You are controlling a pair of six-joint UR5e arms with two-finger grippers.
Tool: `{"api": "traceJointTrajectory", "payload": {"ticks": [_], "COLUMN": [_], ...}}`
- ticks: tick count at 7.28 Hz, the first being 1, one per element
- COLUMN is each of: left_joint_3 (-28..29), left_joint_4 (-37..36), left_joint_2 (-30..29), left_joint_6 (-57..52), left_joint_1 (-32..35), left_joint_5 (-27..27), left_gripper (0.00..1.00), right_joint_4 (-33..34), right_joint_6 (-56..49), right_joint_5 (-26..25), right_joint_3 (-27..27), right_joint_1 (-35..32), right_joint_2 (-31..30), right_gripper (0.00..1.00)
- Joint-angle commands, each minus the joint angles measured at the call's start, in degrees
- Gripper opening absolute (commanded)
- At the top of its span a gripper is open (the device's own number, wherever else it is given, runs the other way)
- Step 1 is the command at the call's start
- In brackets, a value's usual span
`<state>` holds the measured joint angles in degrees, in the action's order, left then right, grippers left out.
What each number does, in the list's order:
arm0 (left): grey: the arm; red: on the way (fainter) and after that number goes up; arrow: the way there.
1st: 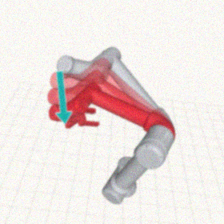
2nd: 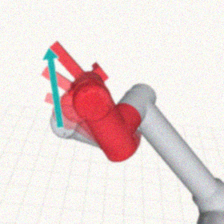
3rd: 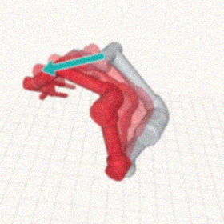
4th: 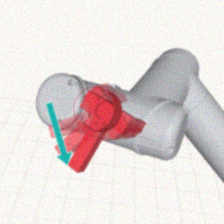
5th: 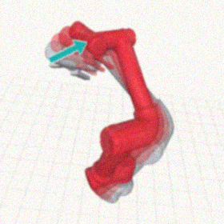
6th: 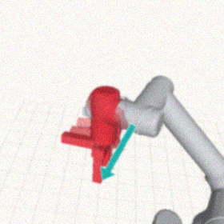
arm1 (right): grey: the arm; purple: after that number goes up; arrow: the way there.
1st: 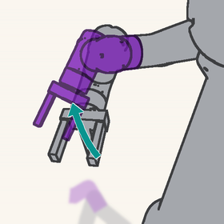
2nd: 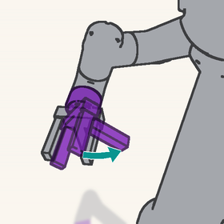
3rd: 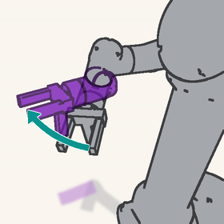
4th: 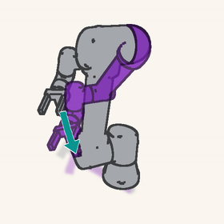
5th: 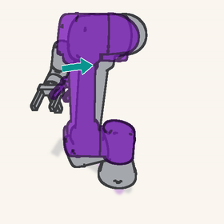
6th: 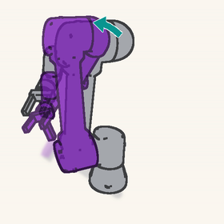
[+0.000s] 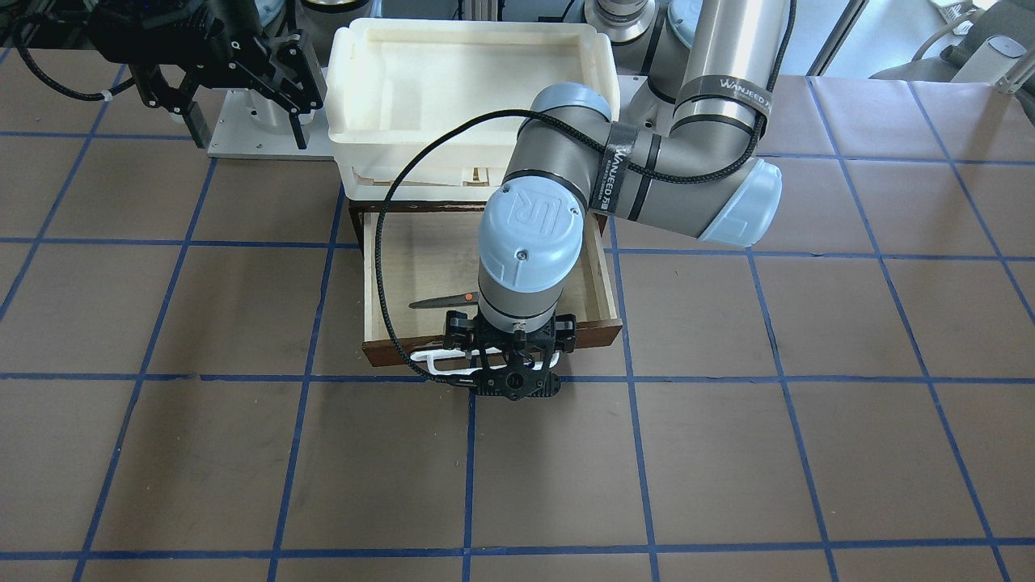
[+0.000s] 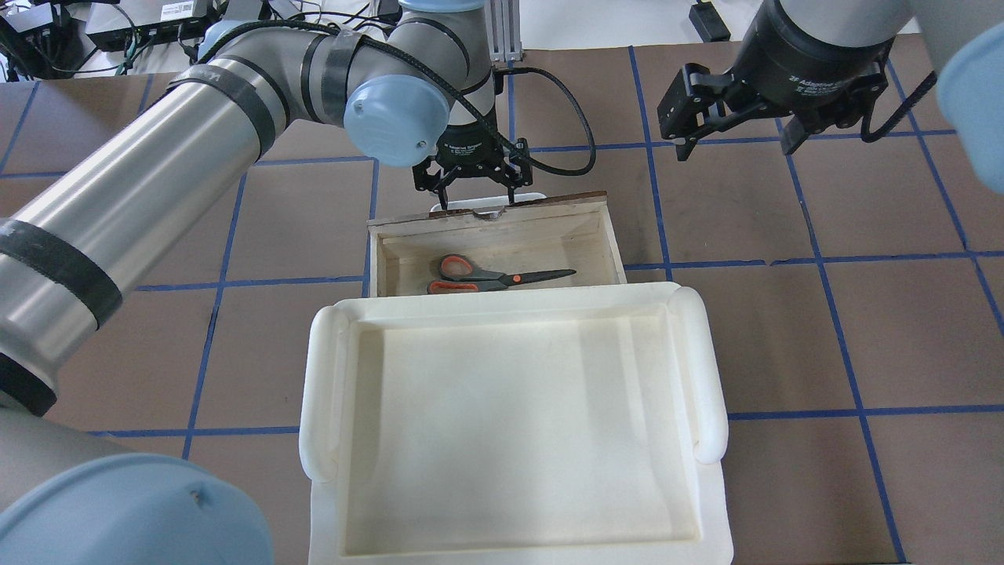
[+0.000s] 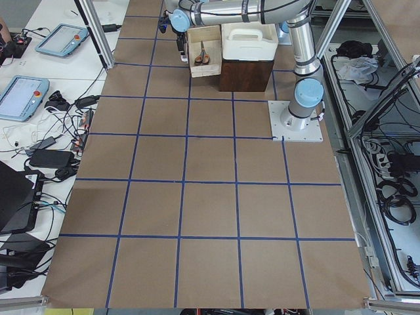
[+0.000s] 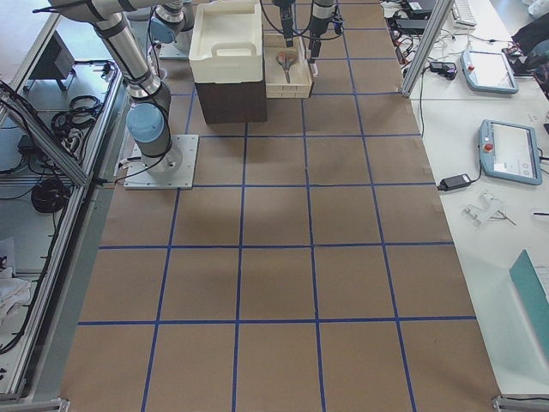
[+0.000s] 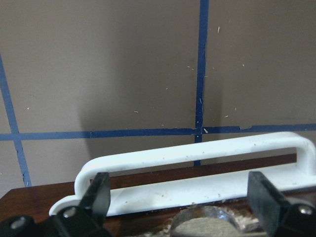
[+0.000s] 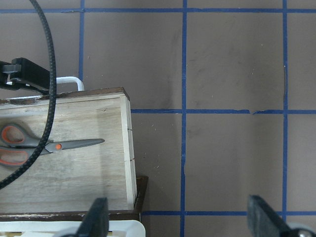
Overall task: Put scissors in drawer and close it
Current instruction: 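Lower the left gripper behind the drawer front near the handle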
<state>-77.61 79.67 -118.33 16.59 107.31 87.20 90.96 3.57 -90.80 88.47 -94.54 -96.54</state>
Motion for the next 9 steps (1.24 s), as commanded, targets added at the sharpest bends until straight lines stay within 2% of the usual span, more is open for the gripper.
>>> {"api": "traceJointTrajectory", "payload": {"ticks": [1,9], "left_joint_3": [0.0,0.1], "left_joint_4": [0.9,6.0], "left_joint_2": [0.3,2.0], "left_joint_6": [0.0,-0.2], "left_joint_1": [0.0,0.2], "left_joint_5": [-0.1,-2.2], "left_gripper": [1.0,1.0], "right_joint_4": [-1.2,-1.1], "right_joint_6": [0.0,-0.1], "right_joint_5": [-0.6,-0.4], "right_joint_3": [-0.1,0.0], "right_joint_1": [0.0,0.0], "right_joint_2": [-0.1,-0.1], "right_gripper": [1.0,1.0]}}
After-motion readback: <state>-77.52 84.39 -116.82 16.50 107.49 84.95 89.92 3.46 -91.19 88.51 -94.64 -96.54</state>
